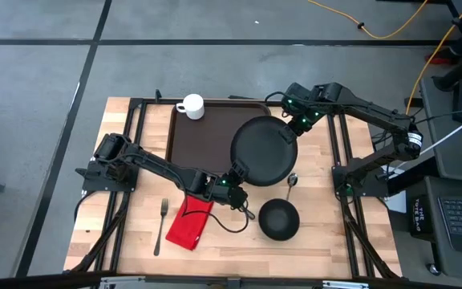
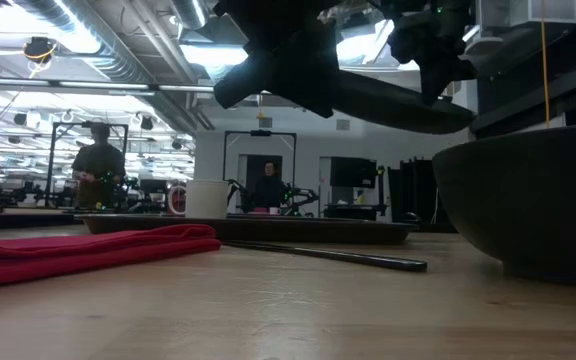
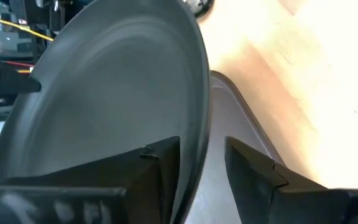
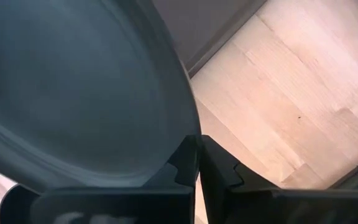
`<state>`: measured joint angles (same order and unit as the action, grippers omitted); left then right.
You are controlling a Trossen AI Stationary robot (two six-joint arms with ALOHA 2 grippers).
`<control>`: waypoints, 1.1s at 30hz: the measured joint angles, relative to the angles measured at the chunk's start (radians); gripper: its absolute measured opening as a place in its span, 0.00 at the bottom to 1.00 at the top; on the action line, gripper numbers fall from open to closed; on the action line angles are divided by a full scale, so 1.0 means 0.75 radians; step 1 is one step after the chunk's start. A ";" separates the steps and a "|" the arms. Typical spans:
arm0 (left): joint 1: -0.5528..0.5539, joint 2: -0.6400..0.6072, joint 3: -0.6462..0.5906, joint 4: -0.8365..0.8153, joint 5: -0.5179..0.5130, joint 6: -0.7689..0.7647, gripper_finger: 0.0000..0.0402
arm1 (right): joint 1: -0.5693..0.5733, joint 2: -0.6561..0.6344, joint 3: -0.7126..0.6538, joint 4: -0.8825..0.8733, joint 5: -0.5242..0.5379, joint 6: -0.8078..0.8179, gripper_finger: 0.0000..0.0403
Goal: Set up tray
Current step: Put the black plate on the brown tray below the white mug
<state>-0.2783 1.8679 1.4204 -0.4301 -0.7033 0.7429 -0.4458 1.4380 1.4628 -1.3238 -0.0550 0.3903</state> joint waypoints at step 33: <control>0.017 -0.001 -0.002 -0.011 0.079 -0.010 0.01 | 0.008 -0.001 0.000 0.134 -0.004 -0.187 0.15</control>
<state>-0.2653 1.8675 1.4193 -0.4380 -0.6439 0.7355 -0.4397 1.4372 1.4628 -1.2236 -0.0578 0.2501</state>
